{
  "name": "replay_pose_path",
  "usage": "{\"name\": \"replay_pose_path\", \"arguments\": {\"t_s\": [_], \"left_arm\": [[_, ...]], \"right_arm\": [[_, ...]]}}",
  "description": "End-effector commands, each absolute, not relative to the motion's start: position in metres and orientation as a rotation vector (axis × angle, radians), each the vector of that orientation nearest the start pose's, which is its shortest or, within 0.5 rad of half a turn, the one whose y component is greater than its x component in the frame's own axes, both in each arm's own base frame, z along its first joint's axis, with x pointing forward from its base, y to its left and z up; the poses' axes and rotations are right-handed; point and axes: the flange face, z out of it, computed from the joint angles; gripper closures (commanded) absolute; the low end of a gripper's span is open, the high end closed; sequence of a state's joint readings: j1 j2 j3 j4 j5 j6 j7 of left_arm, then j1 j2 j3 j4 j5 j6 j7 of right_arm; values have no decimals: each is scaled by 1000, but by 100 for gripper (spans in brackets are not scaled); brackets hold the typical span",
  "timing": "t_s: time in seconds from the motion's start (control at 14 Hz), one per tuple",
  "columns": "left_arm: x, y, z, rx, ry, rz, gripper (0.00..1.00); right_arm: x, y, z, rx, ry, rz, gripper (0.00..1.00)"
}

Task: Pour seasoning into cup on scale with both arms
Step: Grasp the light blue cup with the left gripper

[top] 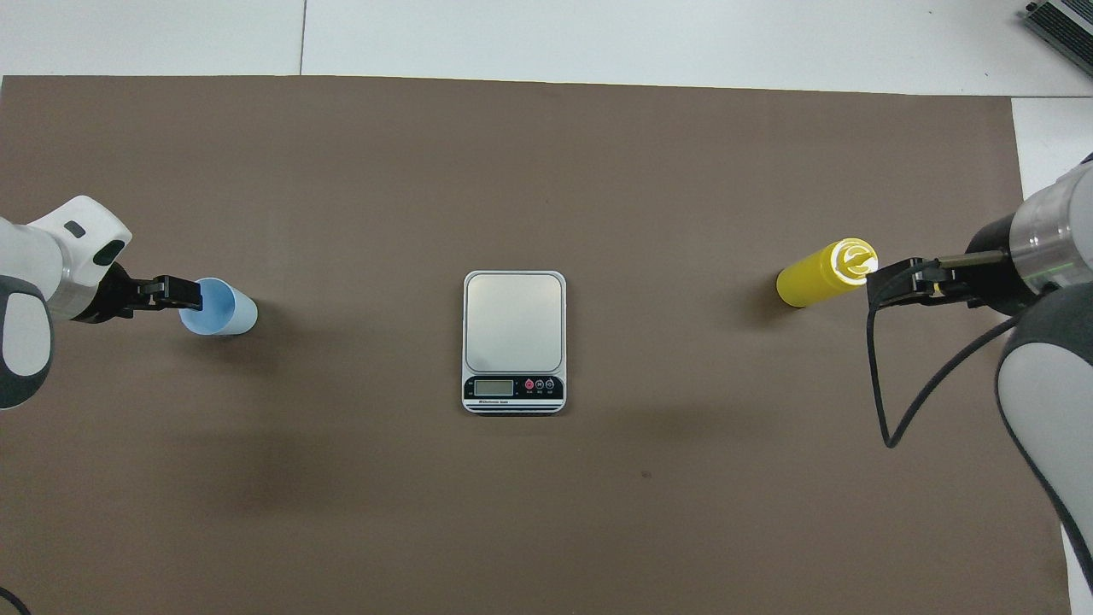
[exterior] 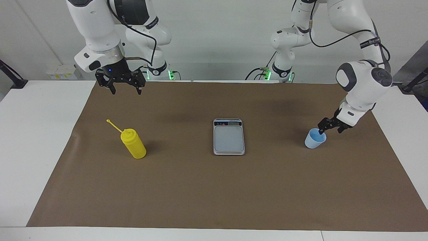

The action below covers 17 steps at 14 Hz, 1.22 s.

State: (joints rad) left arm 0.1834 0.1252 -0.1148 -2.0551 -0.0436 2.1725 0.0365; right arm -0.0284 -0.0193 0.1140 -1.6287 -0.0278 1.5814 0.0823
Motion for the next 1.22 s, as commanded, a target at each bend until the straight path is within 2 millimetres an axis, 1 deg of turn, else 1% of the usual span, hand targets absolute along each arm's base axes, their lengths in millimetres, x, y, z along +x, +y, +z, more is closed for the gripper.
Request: {"name": "replay_pose_path", "arguments": {"t_s": [0.0,0.21,0.29,0.5,0.57,0.64,0.79,0.86,0.93,1.15], "left_arm": [[571,39,366,-3205,-160,-1,0],[570,41,350,-3208,-164,36,0],[571,38,349,-3208,-155,31,0],[572,36,347,-3208,-156,24,0],[571,37,346,-3208,-158,34,7],[570,38,346,-3208,-160,41,28],[571,35,347,-3209,-157,49,65],[571,34,346,-3209,-155,51,88],[571,34,347,-3210,-145,51,100],[575,34,353,-3209,-137,66,100]], "right_arm": [[540,43,609,-3164,24,32,0],[540,43,610,-3164,24,29,0],[540,43,609,-3164,24,31,0],[540,43,609,-3164,24,32,0],[540,43,609,-3164,24,32,0],[540,43,609,-3164,24,32,0],[540,43,609,-3164,24,31,0],[540,43,609,-3164,24,32,0],[540,43,610,-3164,24,29,0],[540,43,609,-3164,24,32,0]]}}
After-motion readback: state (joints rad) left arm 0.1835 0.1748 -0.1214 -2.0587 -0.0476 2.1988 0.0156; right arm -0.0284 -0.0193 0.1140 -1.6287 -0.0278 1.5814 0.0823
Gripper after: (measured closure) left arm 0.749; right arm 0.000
